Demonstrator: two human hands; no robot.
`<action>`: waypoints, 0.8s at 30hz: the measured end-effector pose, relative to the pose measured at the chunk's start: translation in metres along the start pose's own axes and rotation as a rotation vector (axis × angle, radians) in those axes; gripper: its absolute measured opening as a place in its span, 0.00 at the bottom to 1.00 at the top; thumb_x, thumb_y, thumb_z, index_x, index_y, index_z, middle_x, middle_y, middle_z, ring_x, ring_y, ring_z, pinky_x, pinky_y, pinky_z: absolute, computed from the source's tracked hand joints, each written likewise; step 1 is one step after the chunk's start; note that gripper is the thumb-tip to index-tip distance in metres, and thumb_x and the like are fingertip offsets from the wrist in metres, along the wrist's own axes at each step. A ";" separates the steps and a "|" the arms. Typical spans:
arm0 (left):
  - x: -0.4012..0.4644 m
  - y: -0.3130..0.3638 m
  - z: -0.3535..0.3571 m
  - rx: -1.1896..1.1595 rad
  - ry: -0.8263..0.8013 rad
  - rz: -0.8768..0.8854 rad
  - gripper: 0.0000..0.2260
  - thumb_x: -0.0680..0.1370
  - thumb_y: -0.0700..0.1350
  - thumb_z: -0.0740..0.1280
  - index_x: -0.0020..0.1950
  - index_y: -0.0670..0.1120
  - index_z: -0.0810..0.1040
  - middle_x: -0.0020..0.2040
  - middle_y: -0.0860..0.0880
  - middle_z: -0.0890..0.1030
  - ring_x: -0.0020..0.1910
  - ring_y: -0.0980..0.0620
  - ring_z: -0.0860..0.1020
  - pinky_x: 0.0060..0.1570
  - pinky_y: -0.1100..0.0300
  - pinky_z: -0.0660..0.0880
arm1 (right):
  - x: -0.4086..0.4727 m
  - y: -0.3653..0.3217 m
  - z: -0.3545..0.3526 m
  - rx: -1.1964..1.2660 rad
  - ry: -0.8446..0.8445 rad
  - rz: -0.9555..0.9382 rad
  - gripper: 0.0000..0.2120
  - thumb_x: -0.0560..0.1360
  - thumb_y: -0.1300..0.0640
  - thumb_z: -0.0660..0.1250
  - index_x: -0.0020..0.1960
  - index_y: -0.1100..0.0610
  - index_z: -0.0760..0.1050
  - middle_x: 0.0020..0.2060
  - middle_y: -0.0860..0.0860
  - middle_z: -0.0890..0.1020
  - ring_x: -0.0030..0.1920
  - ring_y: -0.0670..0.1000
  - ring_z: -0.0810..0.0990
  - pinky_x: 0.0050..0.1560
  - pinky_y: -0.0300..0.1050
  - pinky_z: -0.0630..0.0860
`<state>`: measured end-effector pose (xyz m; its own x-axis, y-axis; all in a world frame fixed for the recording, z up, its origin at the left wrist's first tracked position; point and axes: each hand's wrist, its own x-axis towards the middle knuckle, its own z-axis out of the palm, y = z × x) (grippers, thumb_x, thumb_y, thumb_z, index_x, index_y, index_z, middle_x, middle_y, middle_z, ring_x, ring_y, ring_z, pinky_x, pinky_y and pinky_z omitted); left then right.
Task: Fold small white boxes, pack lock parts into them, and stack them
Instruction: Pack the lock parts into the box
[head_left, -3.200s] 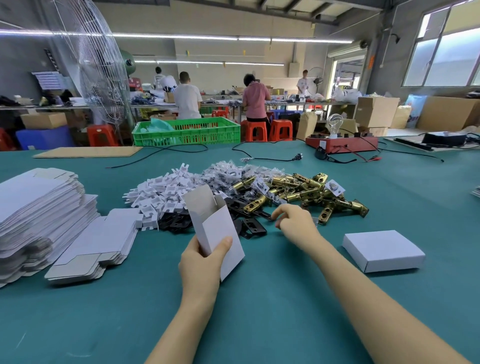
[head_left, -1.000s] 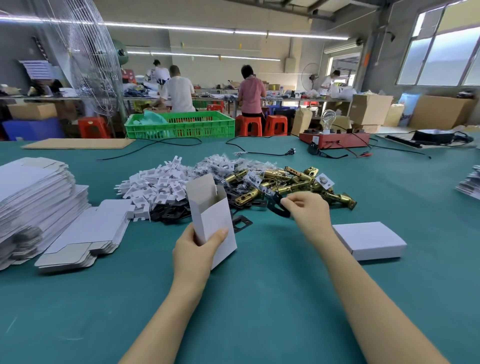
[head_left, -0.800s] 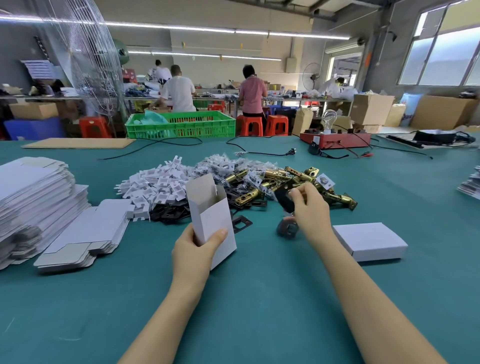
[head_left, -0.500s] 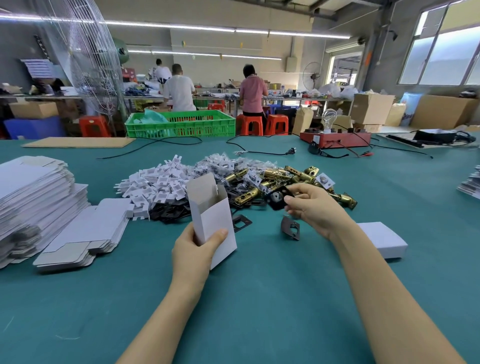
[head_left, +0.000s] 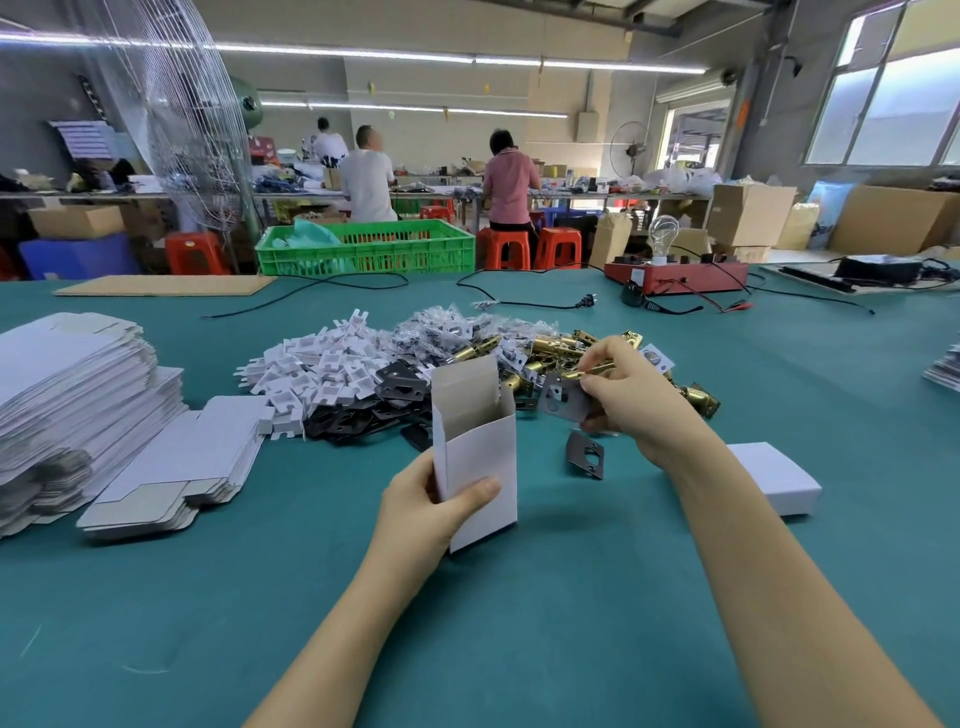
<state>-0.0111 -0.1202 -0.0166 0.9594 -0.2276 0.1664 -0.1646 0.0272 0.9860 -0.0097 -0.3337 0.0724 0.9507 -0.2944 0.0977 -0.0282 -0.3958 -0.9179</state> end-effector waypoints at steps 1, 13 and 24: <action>0.000 0.000 0.000 0.006 0.000 0.002 0.16 0.66 0.48 0.77 0.53 0.54 0.82 0.48 0.55 0.86 0.47 0.55 0.84 0.45 0.61 0.79 | 0.000 -0.001 0.001 0.074 0.018 0.027 0.12 0.80 0.69 0.54 0.45 0.56 0.71 0.42 0.58 0.77 0.31 0.50 0.80 0.30 0.39 0.78; -0.001 0.002 0.001 0.031 -0.017 0.024 0.17 0.65 0.49 0.75 0.53 0.55 0.82 0.49 0.55 0.86 0.50 0.54 0.83 0.52 0.53 0.79 | -0.010 -0.014 0.000 -0.225 0.304 -0.369 0.09 0.68 0.66 0.72 0.45 0.56 0.83 0.36 0.47 0.83 0.39 0.43 0.82 0.41 0.28 0.75; -0.001 0.003 0.002 0.033 -0.006 -0.006 0.13 0.71 0.42 0.77 0.53 0.54 0.82 0.48 0.55 0.86 0.49 0.53 0.83 0.51 0.55 0.80 | -0.022 -0.038 -0.003 -0.272 0.243 -0.545 0.04 0.71 0.61 0.74 0.43 0.54 0.82 0.40 0.50 0.76 0.34 0.42 0.73 0.37 0.28 0.68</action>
<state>-0.0133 -0.1213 -0.0139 0.9591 -0.2332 0.1605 -0.1666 -0.0066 0.9860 -0.0302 -0.3153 0.1065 0.7549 -0.1650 0.6347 0.3304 -0.7404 -0.5854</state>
